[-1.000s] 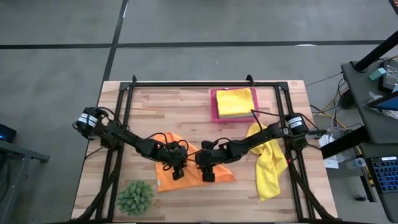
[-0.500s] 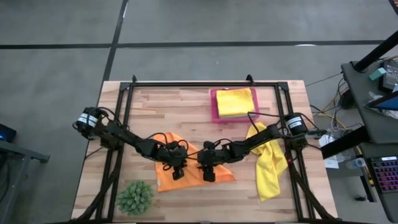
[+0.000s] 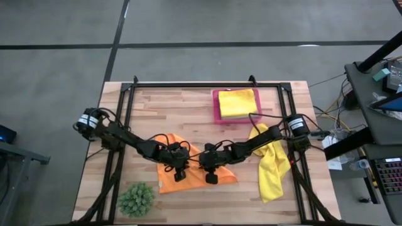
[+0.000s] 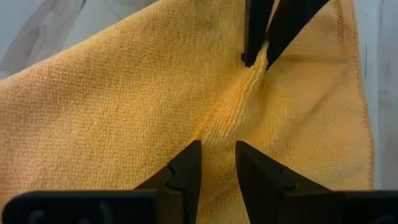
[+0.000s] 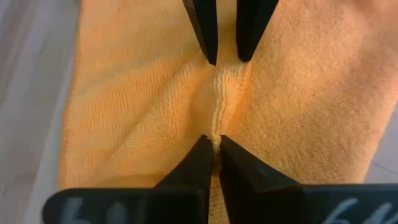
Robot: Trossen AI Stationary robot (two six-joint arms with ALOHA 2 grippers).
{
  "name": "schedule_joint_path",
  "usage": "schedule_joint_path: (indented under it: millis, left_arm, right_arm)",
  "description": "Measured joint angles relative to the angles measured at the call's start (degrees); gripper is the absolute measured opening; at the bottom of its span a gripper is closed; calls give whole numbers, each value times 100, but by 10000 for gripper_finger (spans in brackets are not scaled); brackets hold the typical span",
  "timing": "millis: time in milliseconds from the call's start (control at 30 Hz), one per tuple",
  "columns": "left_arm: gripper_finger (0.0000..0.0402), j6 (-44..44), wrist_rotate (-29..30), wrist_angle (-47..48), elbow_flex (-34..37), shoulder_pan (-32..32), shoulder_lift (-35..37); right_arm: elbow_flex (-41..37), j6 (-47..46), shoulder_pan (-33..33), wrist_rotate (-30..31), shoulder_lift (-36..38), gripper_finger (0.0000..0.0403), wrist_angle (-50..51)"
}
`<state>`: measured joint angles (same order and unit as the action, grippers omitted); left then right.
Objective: Fold microfiber towels
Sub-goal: Fold the orange microfiber cloth
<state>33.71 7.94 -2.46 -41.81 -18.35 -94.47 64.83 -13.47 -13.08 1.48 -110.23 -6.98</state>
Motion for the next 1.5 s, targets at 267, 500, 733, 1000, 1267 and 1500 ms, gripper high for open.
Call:
schedule_joint_path:
  millis: [267,500,733,1000,1267,1500]
  left_arm:
    - [83,-14,51,314,-39,-2,603]
    - [83,-14,140,695,-10,-24,1164]
    - [83,27,153,959,-4,-44,1351]
    - [83,53,153,1232,2,-46,1336]
    - [83,55,154,1402,23,-43,1331]
    - [83,58,153,1412,56,-42,1331]
  right_arm:
    - [51,157,2,7,297,9,392]
    - [51,413,3,482,679,9,1086]
    - [51,754,164,1490,1282,9,2461]
    - [51,1146,576,2112,1864,9,3789]
    - [51,1475,1034,2118,1975,9,4322]
    - [49,1587,1173,2105,1899,14,4316]
